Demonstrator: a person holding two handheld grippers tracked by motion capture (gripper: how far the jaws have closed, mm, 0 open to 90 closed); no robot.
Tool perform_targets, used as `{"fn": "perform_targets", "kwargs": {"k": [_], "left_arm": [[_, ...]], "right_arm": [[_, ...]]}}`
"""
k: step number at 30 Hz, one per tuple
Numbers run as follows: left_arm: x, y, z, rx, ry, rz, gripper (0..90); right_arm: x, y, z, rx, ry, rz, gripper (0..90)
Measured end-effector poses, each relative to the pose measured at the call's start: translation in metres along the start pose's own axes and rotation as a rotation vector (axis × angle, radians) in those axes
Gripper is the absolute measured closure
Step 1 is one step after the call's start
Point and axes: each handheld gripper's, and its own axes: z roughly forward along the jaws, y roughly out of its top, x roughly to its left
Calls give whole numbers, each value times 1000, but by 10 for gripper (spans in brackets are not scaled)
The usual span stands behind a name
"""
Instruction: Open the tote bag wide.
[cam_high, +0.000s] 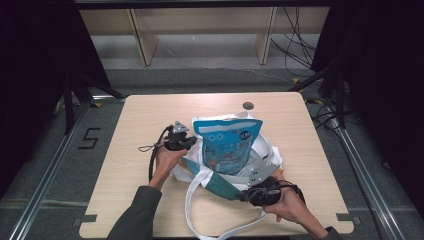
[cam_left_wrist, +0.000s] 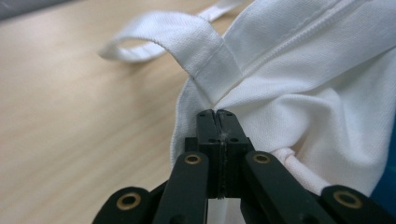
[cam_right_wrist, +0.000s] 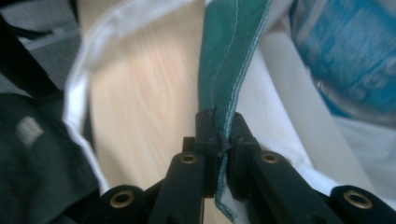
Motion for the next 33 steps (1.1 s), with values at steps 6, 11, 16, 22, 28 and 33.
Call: {"fn": "perform_targets", "kwargs": {"k": [6,11,16,22,28,33], "left_arm": [[1,-6,18,55,10,-12,887],[-1,-1,8,30,-2,-35,874],[-1,10,-18,-87,-49,-113,780],[-11,17,-51,-167,-102,-140,647],[-26,3,-77,-153,-100,-112,705],[-41,-14,-76,-131,-133,-98,823]], "right_arm": [[-7,-8,22,39,-24,12,871],[-6,-5,13,8,-2,36,785],[-5,14,-38,-179,-9,73,567],[-26,21,-94,-320,-199,133,526],[-77,8,-94,-280,-445,292,527],[-101,3,-67,-183,-410,324,625]]}}
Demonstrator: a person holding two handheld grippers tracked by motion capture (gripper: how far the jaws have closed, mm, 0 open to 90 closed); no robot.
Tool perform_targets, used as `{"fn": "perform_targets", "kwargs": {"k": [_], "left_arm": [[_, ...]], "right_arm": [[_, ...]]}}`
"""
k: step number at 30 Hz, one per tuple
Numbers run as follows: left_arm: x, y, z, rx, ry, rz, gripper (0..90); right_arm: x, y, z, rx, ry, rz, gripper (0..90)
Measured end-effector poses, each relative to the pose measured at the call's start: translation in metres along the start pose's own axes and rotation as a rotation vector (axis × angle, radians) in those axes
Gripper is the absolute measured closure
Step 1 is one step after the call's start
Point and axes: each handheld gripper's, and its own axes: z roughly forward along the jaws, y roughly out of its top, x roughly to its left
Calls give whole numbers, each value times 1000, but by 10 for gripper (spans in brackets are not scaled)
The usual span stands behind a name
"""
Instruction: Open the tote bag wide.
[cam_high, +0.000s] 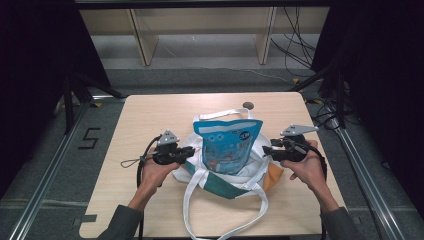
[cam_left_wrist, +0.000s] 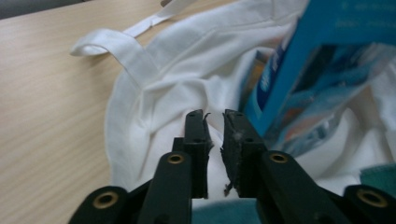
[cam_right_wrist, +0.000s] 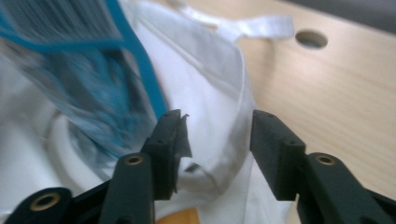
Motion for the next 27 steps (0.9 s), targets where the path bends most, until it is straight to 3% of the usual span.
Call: {"fn": "perform_targets", "kwargs": {"k": [3,5,6,8,11,13,15,20,21,24,25,26,27], "left_arm": [[-4,-16,9,76,1,57,854],[-5,-30,19,124,7,57,871],[-4,-35,22,139,16,64,871],[0,-41,27,166,40,85,892],[3,-46,31,164,41,65,893],[2,-44,31,176,51,85,893],[0,-44,32,183,73,105,893],[6,-39,37,186,94,111,893],[6,-39,39,169,93,96,893],[9,-37,41,168,96,92,892],[10,-37,42,165,98,85,892],[11,-36,43,166,98,82,892],[12,-35,43,164,97,81,892]], "right_arm": [[-6,-11,19,100,-62,-58,829],[-14,-30,41,149,-89,-88,881],[-14,-30,41,149,-89,-88,881],[-16,-36,46,187,-54,-25,885],[-18,-39,52,187,-80,-79,887],[-17,-39,52,182,-88,-90,885],[-17,-39,53,171,-88,-75,882],[-22,-36,55,168,-88,-68,880],[-22,-36,56,159,-89,-46,879],[-27,-33,61,149,-90,-52,878],[-28,-34,64,121,-99,-49,878],[-30,-32,62,149,-82,-23,878],[-32,-32,64,135,-84,-32,877]]}}
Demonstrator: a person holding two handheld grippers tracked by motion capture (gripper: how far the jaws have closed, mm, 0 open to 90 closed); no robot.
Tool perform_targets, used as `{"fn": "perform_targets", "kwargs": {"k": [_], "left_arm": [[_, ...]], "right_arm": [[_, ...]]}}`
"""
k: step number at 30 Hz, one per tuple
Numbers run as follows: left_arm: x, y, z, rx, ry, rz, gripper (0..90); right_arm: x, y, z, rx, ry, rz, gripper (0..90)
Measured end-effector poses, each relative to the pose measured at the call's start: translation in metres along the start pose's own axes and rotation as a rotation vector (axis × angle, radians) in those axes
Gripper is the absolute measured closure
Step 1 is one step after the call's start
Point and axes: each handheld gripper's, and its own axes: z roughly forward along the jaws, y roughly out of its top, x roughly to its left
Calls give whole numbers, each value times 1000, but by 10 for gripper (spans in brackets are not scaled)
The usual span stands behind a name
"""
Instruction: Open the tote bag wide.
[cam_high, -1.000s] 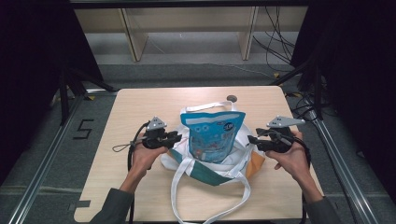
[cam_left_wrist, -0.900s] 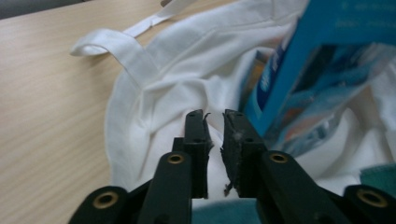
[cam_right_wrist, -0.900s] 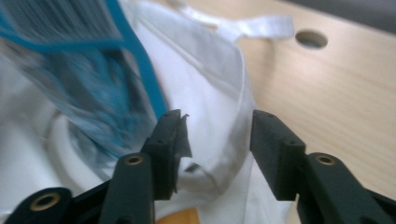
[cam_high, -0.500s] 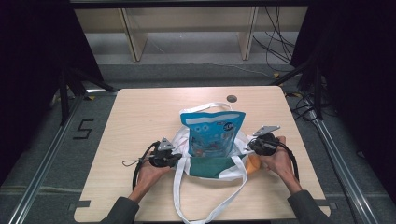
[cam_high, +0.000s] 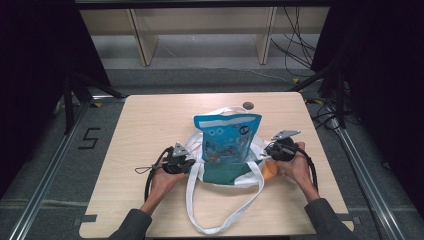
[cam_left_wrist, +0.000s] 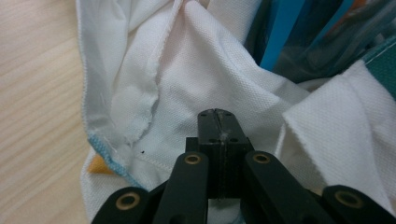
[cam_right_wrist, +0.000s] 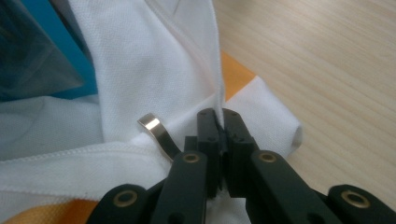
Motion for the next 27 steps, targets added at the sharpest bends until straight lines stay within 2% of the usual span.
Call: {"fn": "perform_targets", "kwargs": {"k": [2,3,4,7,8,10,11,14,16,18,19,22,23,24,25,26,27], "left_arm": [[2,2,2,-4,4,-5,892],[4,2,3,2,12,-2,891],[4,3,4,-8,12,-15,892],[4,4,6,-12,31,12,892],[4,4,5,-19,27,1,892],[5,4,4,-28,20,-18,888],[7,4,2,-22,17,-12,881],[6,5,-1,-42,13,-24,838],[7,6,-5,-56,11,-26,784],[9,8,-10,-75,-2,-60,725],[9,8,-13,-100,-4,-86,688],[10,10,-24,-161,-31,-127,625],[10,10,-27,-182,-38,-134,594],[10,11,-29,-194,-46,-130,578],[9,12,-31,-199,-50,-136,574],[7,13,-32,-203,-51,-139,556],[6,13,-34,-207,-54,-124,542]], "right_arm": [[-2,2,1,3,-4,3,876],[-2,1,5,-38,-13,9,876],[-4,3,2,-5,-7,0,876],[-4,4,4,-10,-8,25,873],[-5,5,5,-19,-13,10,871],[-6,5,4,-16,-10,15,862],[-6,5,4,-26,-12,20,849],[-8,5,1,-24,-12,37,797],[-8,5,-3,-42,-27,56,746],[-9,5,-8,-62,-26,71,710],[-10,6,-11,-75,-27,85,680],[-13,6,-22,-130,-26,91,618],[-13,7,-27,-132,-18,102,596],[-14,7,-31,-159,-9,104,572],[-13,7,-37,-167,10,137,556],[-13,7,-41,-170,14,151,549],[-12,7,-46,-187,12,152,539]]}}
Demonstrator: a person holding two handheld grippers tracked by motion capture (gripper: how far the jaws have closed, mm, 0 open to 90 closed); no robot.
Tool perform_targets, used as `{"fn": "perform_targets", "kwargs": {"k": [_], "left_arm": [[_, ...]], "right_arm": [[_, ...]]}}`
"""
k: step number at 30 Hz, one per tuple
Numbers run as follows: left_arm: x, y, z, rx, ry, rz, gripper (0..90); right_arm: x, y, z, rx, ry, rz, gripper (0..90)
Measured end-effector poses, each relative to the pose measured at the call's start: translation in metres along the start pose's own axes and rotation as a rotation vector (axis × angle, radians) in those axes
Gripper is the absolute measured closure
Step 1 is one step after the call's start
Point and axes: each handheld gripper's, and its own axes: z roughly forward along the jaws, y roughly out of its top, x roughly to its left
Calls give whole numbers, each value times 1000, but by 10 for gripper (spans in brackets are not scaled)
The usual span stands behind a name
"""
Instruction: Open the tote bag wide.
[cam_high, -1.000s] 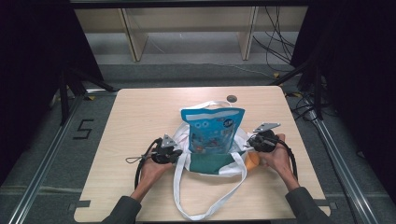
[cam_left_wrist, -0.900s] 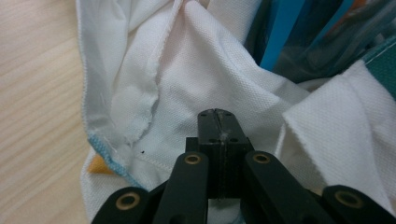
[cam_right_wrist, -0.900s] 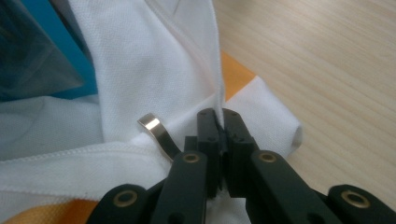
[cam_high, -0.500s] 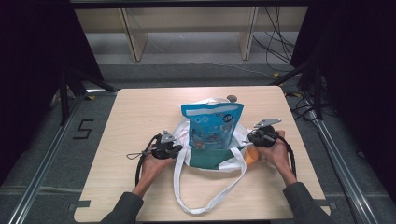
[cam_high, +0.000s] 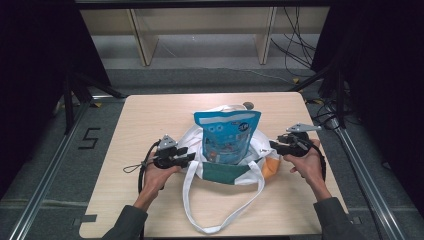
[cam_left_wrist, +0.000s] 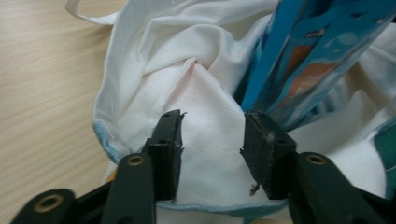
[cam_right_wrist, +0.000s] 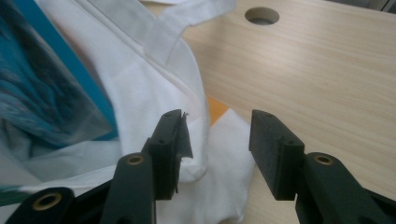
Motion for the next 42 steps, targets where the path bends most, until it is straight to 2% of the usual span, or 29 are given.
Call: {"fn": "perform_targets", "kwargs": {"k": [4,5,6,7,8,9,10,12,13,16,17,18,20,21,22,23,24,25,26,27,28,29,30,32,34,36,37,39,42], "left_arm": [[-8,5,-10,-11,12,-11,453],[-9,7,-14,-13,16,-2,447],[-10,8,-18,-24,17,6,443],[-10,9,-22,-22,27,4,433],[-9,9,-26,-22,31,-4,420],[-9,9,-28,-34,18,-32,402],[-8,9,-32,-29,15,-38,398],[-8,7,-36,-32,21,-36,396],[-8,7,-39,-28,20,-33,393],[-11,3,-44,-17,22,-27,385],[-11,2,-46,-16,25,-10,383],[-12,1,-47,-13,24,-11,379],[-13,-1,-50,-21,28,-28,374],[-14,-2,-51,-21,25,-30,367],[-14,-3,-52,-19,11,-27,360],[-15,-5,-53,-20,7,-33,355],[-16,-7,-53,-16,8,-33,350],[-16,-9,-53,-13,-1,-18,343],[-17,-11,-54,-7,6,-22,333],[-16,-12,-54,-3,0,4,321],[-16,-13,-56,3,7,5,310],[-16,-15,-57,1,0,-5,298],[-16,-16,-58,-1,-7,-16,285],[-16,-20,-60,-7,-5,-40,267],[-16,-24,-61,-5,-15,-59,247],[-17,-26,-63,-12,-10,-61,229],[-18,-28,-64,-11,-8,-55,220],[-19,-31,-65,-10,-6,-66,185],[-21,-35,-65,-4,-10,-59,175]], "right_arm": [[3,2,-17,-27,34,1,512],[6,1,-19,-48,32,34,511],[4,1,-23,-42,32,-2,510],[7,1,-25,-56,50,5,508],[8,0,-27,-55,51,-13,504],[10,0,-29,-44,65,0,501],[10,-1,-30,-60,55,-14,501],[14,-2,-33,-37,63,-3,496],[14,-3,-34,-55,58,-22,495],[22,-5,-39,-45,74,9,492],[20,-5,-40,-51,66,-32,491],[21,-6,-40,-60,76,-33,489],[24,-8,-44,-47,76,-18,485],[23,-8,-44,-56,76,-31,484],[26,-10,-45,-60,80,-1,480],[23,-10,-47,-53,69,-33,477],[23,-11,-47,-65,83,-34,473],[26,-13,-47,-60,90,-8,463],[25,-14,-48,-61,88,-15,451],[24,-15,-48,-66,103,-22,446],[26,-17,-49,-63,103,1,445],[25,-17,-50,-66,112,-9,442],[27,-18,-52,-47,111,17,438],[26,-20,-52,-69,103,-22,431],[26,-21,-53,-71,111,-17,422],[28,-22,-54,-71,118,-16,417],[31,-24,-55,-69,120,6,416],[31,-25,-55,-69,119,-18,414],[34,-28,-57,-51,120,-9,411]]}}
